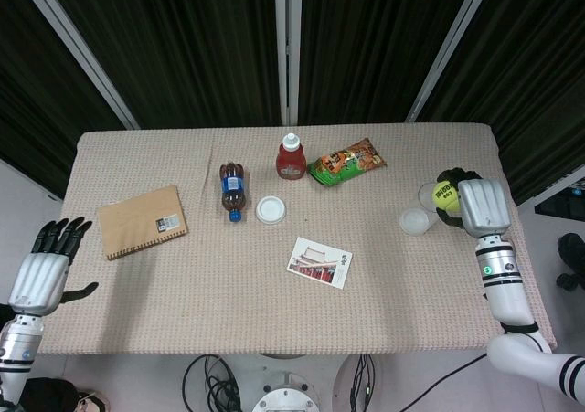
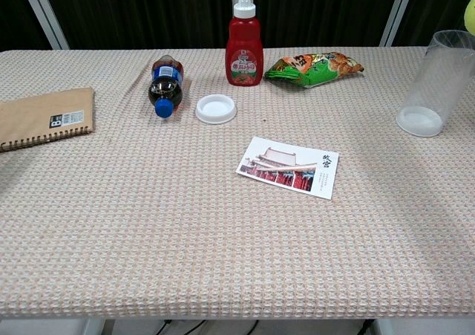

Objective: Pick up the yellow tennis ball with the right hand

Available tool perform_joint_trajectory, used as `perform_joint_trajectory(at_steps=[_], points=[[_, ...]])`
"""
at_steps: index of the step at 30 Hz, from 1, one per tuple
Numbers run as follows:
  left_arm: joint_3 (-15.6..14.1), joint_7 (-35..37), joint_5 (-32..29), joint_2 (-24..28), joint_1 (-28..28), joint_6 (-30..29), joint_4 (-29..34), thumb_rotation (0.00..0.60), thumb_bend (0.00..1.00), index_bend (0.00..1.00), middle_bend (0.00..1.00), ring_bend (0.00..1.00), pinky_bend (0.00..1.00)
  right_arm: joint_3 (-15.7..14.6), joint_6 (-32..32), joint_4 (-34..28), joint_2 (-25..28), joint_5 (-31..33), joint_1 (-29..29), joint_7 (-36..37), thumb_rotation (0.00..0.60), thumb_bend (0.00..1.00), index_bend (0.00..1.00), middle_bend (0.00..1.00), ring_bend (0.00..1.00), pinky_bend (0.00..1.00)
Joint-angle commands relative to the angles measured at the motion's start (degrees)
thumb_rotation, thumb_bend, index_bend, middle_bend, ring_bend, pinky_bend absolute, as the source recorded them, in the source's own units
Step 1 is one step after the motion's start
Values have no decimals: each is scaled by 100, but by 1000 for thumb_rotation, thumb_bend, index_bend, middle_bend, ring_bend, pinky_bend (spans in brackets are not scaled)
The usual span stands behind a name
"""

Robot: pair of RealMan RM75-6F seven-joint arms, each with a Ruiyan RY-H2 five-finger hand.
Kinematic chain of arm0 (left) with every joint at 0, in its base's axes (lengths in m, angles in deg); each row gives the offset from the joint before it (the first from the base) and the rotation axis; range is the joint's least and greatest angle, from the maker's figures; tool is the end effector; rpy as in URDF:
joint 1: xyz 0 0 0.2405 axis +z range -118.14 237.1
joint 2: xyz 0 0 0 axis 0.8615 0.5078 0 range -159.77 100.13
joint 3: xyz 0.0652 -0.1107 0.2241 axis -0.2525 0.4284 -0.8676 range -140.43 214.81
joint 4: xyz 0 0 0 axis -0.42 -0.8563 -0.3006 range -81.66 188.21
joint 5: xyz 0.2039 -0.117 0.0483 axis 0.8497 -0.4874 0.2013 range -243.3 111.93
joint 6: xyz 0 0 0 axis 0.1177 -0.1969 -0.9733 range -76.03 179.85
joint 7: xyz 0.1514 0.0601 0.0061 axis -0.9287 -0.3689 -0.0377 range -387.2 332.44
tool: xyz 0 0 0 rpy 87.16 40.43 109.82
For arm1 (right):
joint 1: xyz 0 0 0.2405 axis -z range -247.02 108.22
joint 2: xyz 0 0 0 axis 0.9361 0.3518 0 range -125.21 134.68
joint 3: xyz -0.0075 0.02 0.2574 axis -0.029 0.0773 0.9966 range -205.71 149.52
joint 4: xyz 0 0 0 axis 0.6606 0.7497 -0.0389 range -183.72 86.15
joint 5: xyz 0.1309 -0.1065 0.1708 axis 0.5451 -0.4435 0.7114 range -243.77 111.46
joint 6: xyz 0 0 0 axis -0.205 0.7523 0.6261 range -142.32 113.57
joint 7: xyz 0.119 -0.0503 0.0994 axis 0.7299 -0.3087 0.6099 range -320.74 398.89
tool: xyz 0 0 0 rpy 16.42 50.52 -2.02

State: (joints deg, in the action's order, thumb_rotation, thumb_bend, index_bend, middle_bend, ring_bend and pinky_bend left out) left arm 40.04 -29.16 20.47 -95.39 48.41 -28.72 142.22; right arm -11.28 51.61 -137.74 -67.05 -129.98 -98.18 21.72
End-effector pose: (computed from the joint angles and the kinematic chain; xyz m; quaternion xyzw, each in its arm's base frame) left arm -0.3163 0.2386 0.1190 -0.6404 -0.3560 -0.3790 0.5652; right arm -0.2397 -0.3784 0.1028 0.6164 -0.3533 0.3812 0.5915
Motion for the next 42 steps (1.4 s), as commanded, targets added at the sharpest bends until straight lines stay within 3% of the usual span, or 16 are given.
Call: perform_joint_trajectory(at_steps=[1,3,9,12,19,26,29,33,36,42], points=[[14,29,-8,9,-10,2,5,600,96,69,33,0,2,-23,-83,29,-1,71,-28,30,600,266,531,467,477,670],[18,12,-6,20,-15,1,24,600,96,70,33,0,2,-34,-101,46,0,74,-44,61,600,242,485,424,421,645],[12,-118,-7,59,-9,-13,119,600,96,70,33,0,2,-6,-141,-30,61,51,-50,375,600,184,261,264,222,437],[17,-109,-22,68,-9,-12,141,600,96,71,33,0,2,-6,-196,-71,125,49,-54,497,600,176,201,229,195,411],[14,-178,-60,89,-23,38,185,600,96,71,33,0,3,-30,-215,-113,214,12,-44,689,600,176,184,207,173,388],[15,-158,-37,116,-13,-1,218,600,96,72,33,0,2,-119,320,-453,530,-368,281,909,600,176,179,203,157,363],[13,-120,-13,118,7,-52,216,600,96,71,33,0,2,-392,773,-783,873,-750,682,874,600,173,116,170,95,283],[36,-4,13,73,33,-147,154,600,96,71,33,0,2,-1152,1192,-1268,1486,-1107,1449,499,600,95,0,13,0,20],[66,75,21,29,24,-179,61,600,96,71,33,0,2,-1463,1828,-1099,1346,-1298,2009,491,600,77,0,0,0,0],[56,108,16,30,-29,-68,-27,600,96,71,33,0,2,-1717,2610,-323,794,-1667,2657,874,600,77,0,0,0,0]])
